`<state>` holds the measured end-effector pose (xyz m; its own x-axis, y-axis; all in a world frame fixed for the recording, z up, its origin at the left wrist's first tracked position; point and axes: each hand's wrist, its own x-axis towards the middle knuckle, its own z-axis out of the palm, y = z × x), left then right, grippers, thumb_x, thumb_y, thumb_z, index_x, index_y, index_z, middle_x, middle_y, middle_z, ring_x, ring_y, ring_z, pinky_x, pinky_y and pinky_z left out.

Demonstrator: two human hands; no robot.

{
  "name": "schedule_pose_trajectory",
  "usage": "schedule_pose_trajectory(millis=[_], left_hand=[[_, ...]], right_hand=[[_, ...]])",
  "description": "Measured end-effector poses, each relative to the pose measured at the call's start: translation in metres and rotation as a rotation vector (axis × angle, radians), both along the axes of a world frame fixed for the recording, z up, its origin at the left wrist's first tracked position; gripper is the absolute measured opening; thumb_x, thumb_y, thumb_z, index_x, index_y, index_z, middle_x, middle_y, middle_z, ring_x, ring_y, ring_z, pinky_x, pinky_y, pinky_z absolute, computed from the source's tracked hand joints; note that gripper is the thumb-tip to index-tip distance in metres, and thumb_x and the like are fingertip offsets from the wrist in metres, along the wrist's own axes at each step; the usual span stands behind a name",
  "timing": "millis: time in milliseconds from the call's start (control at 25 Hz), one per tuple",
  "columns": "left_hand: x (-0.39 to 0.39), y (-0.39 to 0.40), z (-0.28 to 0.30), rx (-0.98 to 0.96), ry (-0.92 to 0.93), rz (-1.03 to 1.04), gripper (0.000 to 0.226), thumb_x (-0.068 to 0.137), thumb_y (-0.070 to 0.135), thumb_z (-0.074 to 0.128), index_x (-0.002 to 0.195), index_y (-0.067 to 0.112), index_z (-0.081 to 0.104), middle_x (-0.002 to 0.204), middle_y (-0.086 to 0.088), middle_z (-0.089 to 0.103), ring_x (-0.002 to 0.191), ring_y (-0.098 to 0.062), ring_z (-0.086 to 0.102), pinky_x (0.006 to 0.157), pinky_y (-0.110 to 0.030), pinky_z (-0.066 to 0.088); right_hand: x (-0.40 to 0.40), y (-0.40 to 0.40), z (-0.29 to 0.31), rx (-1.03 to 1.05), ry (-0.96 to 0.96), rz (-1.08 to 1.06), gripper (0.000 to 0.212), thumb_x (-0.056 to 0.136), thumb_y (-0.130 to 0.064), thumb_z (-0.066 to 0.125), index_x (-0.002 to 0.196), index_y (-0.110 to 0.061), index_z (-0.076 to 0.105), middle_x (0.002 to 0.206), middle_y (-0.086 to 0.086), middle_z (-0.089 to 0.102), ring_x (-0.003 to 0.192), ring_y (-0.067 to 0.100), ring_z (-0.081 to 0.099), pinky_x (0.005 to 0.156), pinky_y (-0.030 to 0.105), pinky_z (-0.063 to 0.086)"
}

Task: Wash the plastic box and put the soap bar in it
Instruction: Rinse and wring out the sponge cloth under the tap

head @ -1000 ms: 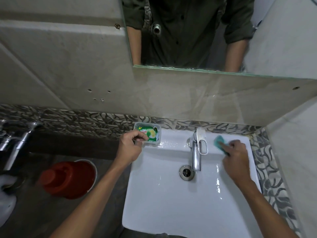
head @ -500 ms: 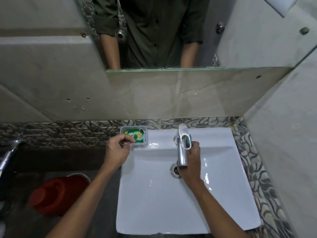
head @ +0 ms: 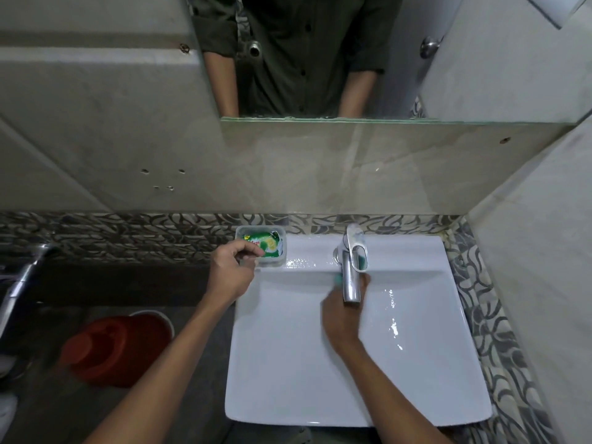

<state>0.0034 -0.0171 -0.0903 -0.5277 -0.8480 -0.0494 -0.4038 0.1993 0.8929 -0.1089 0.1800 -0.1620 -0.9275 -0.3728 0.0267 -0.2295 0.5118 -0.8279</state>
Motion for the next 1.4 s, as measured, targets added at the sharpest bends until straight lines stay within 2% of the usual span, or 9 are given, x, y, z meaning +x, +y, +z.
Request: schedule_pose_trajectory(millis=[160,320,480,600,680,800,1000,1200,1400], left_hand=[[-0.008,0.020,0.013,-0.163,0.025,-0.056,0.038,0.071,-0.018,0.064,0.083,0.016,0.077,0.090,0.006,0.070,0.085,-0.003,0.066,0.080,-0.007,0.049],[-0.036,0.054,0.031,-0.083,0.214,-0.287,0.025,0.079,-0.009,0.073,0.091,0.013,0.076,0.085,-0.002,0.075,0.077,-0.008,0.070,0.075,-0.015,0.055],[-0.070,0.080,0.045,0.234,0.265,-0.397,0.023,0.081,0.000,0.080,0.084,0.023,0.077,0.079,0.001,0.077,0.074,-0.013,0.071,0.075,-0.026,0.060],[-0.090,0.093,0.048,0.314,0.248,-0.387,0.030,0.079,-0.005,0.079,0.070,0.024,0.077,0.068,-0.008,0.075,0.062,-0.022,0.070,0.067,-0.035,0.062],[-0.097,0.094,0.047,0.365,0.231,-0.346,0.032,0.079,-0.008,0.076,0.065,0.021,0.078,0.065,-0.012,0.074,0.056,-0.025,0.067,0.065,-0.039,0.063],[-0.103,0.107,0.047,0.426,0.262,-0.283,0.026,0.079,-0.008,0.077,0.069,0.016,0.078,0.063,-0.008,0.075,0.051,-0.016,0.065,0.055,-0.027,0.057],[-0.114,0.160,0.051,0.373,0.358,-0.016,0.020,0.077,0.009,0.082,0.091,0.018,0.071,0.067,0.006,0.074,0.064,-0.011,0.071,0.068,-0.030,0.059],[-0.064,0.172,0.015,0.216,0.260,0.214,0.029,0.088,0.013,0.068,0.102,0.030,0.050,0.084,0.009,0.067,0.075,-0.005,0.063,0.062,-0.009,0.047],[-0.051,0.161,-0.033,0.727,-0.166,0.066,0.011,0.093,0.018,0.056,0.105,0.017,0.058,0.107,-0.007,0.068,0.099,-0.025,0.068,0.078,-0.039,0.060]], right_hand=[[0.033,-0.024,0.003,0.205,0.098,0.166,0.074,0.085,0.011,0.057,0.153,0.005,0.030,0.139,0.021,0.046,0.110,0.030,0.054,0.093,0.031,0.052],[0.037,0.000,0.001,0.103,-0.032,0.428,0.072,0.075,0.019,0.042,0.142,-0.003,0.053,0.115,0.011,0.052,0.094,0.026,0.057,0.081,0.023,0.047],[0.018,0.019,0.007,-0.256,-0.837,-0.164,0.035,0.075,0.006,0.052,0.099,-0.011,0.071,0.095,0.009,0.069,0.083,0.027,0.064,0.062,0.023,0.054],[-0.006,0.039,0.011,-0.342,-1.234,-0.291,0.035,0.083,-0.004,0.052,0.110,-0.014,0.070,0.103,0.012,0.075,0.094,0.031,0.068,0.089,0.044,0.058],[-0.011,0.042,0.017,-0.307,-1.247,-0.250,0.027,0.083,-0.010,0.062,0.106,-0.017,0.074,0.103,0.011,0.078,0.097,0.030,0.071,0.096,0.049,0.056],[-0.014,0.034,0.022,-0.282,-1.198,-0.228,0.020,0.080,-0.002,0.070,0.098,-0.010,0.074,0.097,0.013,0.078,0.086,0.028,0.073,0.075,0.039,0.061],[-0.016,0.021,0.030,-0.250,-1.103,-0.250,0.022,0.087,-0.010,0.042,0.073,-0.015,0.058,0.066,0.007,0.056,0.058,0.021,0.050,0.057,0.028,0.040],[-0.023,0.024,0.032,-0.215,-1.081,-0.182,0.006,0.083,-0.010,0.065,0.088,-0.007,0.067,0.072,0.014,0.061,0.064,0.026,0.055,0.058,0.031,0.043],[-0.022,0.026,0.029,-0.214,-1.075,-0.162,0.014,0.091,-0.007,0.057,0.090,-0.009,0.070,0.090,0.017,0.071,0.083,0.032,0.066,0.084,0.048,0.057]])
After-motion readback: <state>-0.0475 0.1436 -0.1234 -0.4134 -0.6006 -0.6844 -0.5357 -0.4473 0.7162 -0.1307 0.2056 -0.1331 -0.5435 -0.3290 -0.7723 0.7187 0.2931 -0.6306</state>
